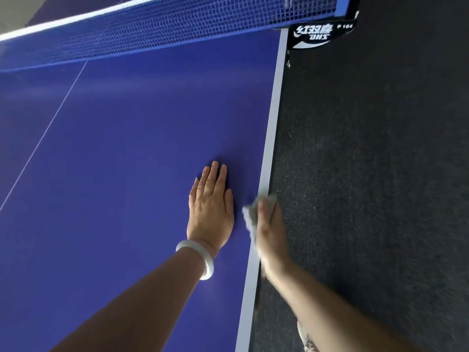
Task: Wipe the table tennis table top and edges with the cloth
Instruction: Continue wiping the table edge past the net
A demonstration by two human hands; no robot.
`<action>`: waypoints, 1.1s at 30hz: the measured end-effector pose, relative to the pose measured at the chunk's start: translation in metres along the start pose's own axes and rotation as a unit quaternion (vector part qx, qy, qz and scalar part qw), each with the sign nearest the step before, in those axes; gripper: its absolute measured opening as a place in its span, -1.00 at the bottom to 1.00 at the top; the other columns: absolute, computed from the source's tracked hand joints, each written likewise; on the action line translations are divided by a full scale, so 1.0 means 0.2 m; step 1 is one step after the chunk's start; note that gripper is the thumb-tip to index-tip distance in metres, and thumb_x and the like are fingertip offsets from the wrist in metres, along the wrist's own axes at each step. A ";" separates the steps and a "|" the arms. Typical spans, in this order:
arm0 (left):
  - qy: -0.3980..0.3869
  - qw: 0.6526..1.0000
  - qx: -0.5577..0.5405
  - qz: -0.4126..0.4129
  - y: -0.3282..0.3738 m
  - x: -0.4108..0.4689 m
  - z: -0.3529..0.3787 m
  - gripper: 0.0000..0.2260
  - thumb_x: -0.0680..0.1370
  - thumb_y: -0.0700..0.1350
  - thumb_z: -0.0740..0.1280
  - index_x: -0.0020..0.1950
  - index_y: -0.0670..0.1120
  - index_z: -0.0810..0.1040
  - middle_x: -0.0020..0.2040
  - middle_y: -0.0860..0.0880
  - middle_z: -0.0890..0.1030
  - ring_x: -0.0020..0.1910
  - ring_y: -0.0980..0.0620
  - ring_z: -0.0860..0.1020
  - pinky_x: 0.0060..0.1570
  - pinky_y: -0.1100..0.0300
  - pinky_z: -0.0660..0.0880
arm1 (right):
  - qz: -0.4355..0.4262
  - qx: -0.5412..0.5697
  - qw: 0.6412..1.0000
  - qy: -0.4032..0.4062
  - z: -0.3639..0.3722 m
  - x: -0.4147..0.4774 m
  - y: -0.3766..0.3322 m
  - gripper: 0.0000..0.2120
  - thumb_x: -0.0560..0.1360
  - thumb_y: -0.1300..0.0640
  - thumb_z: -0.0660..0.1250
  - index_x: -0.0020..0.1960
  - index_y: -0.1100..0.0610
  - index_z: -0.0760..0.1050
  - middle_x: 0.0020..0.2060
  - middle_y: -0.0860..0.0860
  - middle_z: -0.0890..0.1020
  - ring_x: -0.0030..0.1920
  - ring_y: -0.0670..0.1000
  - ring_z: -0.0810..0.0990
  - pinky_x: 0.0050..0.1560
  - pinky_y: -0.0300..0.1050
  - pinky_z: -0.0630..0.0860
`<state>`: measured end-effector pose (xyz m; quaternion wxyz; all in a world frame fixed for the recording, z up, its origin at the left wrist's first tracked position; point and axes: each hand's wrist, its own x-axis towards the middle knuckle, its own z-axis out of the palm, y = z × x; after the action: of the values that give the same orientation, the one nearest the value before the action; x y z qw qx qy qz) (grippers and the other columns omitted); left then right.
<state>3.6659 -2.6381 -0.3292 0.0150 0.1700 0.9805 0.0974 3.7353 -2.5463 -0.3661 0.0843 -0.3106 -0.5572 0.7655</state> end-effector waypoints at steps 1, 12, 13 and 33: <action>0.001 1.000 -0.003 -0.002 0.00 0.00 0.00 -0.54 0.69 -0.05 -0.06 0.62 -0.04 0.09 0.62 0.03 0.05 0.60 0.09 -0.02 0.56 0.11 -0.13 | 0.006 0.027 1.000 -0.001 0.01 0.10 -0.07 -0.78 0.67 -0.01 0.16 0.13 0.14 0.42 -0.12 0.00 0.60 -0.22 -0.11 0.57 -0.20 -0.36 0.47; 0.023 0.999 -0.027 0.000 0.01 0.00 0.00 -0.55 0.70 -0.06 0.06 0.60 -0.05 0.16 0.61 0.01 0.11 0.60 0.04 0.03 0.56 0.12 -0.10 | 0.006 -0.048 0.998 0.029 -0.05 -0.60 0.24 -0.52 0.55 -0.13 0.19 0.29 0.20 0.39 0.06 -0.08 0.56 0.03 -0.37 0.56 -0.01 -0.50 0.45; 0.026 0.999 -0.041 0.001 0.01 0.00 0.00 -0.56 0.69 -0.07 0.09 0.59 -0.05 0.19 0.61 0.00 0.14 0.59 0.04 0.05 0.56 0.12 -0.08 | 0.010 -0.060 0.998 0.017 -0.05 -0.60 0.23 -0.42 0.50 -0.21 0.15 0.29 0.25 0.38 0.05 0.03 0.57 0.07 -0.18 0.61 0.07 -0.31 0.52; -0.022 1.000 0.005 0.012 -0.20 -1.35 -0.06 -0.52 0.66 -0.06 -0.05 0.59 -0.10 0.16 0.61 0.02 0.12 0.59 0.06 0.05 0.53 0.01 0.02 | 0.017 -0.062 0.998 -0.008 -0.06 -0.56 0.19 -0.51 0.64 -0.02 0.18 0.37 0.36 0.33 0.18 0.31 0.53 0.12 0.27 0.59 0.16 0.20 0.53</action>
<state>3.9066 -2.7685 -0.3255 0.0340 0.1841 0.9783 0.0886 3.8390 -2.6045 -0.3597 0.0476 -0.3186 -0.5990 0.7331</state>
